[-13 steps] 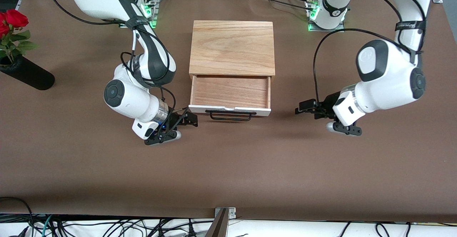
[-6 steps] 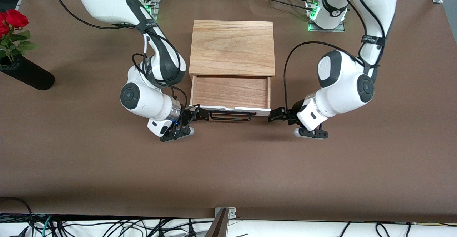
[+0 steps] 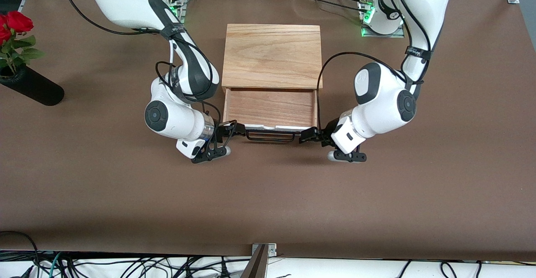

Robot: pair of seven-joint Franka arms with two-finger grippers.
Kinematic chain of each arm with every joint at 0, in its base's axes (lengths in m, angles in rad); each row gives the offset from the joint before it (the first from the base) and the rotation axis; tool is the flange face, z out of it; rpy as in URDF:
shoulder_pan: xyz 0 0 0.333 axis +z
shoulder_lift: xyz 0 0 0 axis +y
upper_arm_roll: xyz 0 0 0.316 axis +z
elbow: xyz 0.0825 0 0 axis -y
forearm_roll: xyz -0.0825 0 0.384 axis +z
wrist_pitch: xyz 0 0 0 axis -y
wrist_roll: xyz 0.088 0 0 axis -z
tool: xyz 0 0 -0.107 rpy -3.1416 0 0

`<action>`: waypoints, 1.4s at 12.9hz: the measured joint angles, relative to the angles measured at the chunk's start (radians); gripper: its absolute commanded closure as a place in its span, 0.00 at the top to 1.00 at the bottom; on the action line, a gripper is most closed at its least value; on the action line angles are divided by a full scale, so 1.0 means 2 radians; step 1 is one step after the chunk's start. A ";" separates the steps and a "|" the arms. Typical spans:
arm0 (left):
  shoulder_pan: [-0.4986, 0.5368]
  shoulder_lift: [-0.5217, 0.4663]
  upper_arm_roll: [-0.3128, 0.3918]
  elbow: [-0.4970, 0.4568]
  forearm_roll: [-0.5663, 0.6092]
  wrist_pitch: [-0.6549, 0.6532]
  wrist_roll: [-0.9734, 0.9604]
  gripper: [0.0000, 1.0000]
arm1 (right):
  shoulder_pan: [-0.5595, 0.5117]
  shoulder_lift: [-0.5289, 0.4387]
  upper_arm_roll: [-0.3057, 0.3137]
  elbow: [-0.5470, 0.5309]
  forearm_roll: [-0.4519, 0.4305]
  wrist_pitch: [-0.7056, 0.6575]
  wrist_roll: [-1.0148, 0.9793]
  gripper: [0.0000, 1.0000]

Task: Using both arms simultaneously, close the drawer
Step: 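Move the left gripper and the right gripper toward the drawer front, then lower both grippers against the white drawer front beside the handle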

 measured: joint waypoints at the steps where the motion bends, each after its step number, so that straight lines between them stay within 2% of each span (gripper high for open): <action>1: -0.001 0.002 -0.003 0.000 0.000 0.000 0.000 1.00 | 0.000 0.000 0.000 0.000 0.000 -0.001 0.000 1.00; 6: -0.008 0.017 -0.022 0.000 0.000 0.001 -0.001 1.00 | 0.000 0.000 0.000 0.001 0.000 -0.005 0.001 1.00; 13: -0.009 0.022 -0.025 -0.002 0.000 0.003 0.001 1.00 | 0.002 0.003 0.002 0.003 0.000 -0.009 0.001 1.00; 18: -0.009 0.020 -0.032 -0.006 0.000 -0.021 0.006 1.00 | 0.004 0.006 0.002 0.013 0.000 -0.048 0.003 1.00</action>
